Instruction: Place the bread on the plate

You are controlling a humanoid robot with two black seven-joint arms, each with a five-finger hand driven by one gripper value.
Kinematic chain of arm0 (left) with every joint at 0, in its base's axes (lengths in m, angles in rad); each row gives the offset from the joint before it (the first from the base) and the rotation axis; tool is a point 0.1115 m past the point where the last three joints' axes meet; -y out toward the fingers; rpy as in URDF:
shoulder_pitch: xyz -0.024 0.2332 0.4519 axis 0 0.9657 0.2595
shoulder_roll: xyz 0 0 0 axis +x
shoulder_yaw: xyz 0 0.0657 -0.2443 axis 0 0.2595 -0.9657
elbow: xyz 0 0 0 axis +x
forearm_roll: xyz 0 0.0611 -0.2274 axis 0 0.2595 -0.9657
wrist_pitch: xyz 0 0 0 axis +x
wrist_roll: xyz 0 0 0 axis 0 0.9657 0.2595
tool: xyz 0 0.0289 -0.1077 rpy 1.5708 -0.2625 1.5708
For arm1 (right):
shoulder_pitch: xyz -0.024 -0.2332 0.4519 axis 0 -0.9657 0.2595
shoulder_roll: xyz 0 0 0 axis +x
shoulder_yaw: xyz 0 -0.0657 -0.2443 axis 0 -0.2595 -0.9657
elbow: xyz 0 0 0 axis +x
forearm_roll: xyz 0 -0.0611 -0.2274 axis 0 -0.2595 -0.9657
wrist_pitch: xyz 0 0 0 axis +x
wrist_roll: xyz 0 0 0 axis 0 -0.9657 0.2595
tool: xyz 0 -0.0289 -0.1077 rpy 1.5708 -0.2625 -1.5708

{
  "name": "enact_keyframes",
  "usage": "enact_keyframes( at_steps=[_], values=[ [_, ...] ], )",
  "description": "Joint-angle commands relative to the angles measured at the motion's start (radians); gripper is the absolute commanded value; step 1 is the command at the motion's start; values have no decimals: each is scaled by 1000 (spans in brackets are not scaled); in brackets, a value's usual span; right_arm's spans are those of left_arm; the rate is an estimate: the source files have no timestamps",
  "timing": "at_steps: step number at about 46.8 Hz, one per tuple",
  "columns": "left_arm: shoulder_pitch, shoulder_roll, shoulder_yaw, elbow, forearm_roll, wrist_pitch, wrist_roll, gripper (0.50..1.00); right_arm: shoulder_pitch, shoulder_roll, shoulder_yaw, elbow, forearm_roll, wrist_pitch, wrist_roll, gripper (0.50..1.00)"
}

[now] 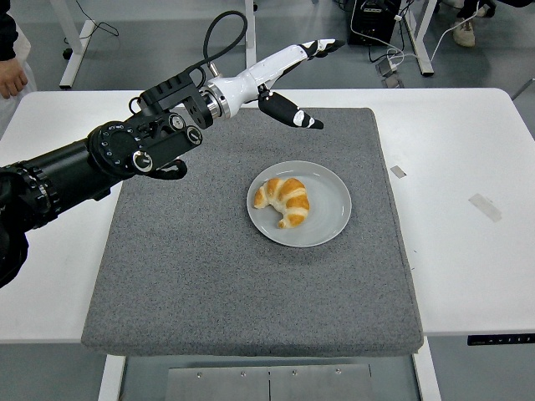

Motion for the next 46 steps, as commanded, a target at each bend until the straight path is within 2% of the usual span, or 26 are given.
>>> enact_keyframes(
  at_steps=[1,8,15,22,26,30,46],
  values=[
    [46,22,-124,1,-605,-14,90,990,0,0,0,0,0,0,0,1000],
    [155,31,-361,-1,-645,-10,108,990,-1,0,0,2,0,0,-2,1000],
    [255,33,-638,-1,-645,-5,165,990,-4,0,0,2,0,0,0,1000],
    [317,48,-811,-2,-651,-16,185,990,-4,0,0,2,0,0,-2,1000],
    [336,53,-866,-2,-682,-17,234,990,-4,0,0,2,0,0,0,1000],
    [359,56,-912,-2,-717,-16,255,990,-4,0,0,2,0,0,0,1000],
    [401,56,-919,-2,-720,-33,260,990,-4,0,0,2,0,0,0,1000]
  ],
)
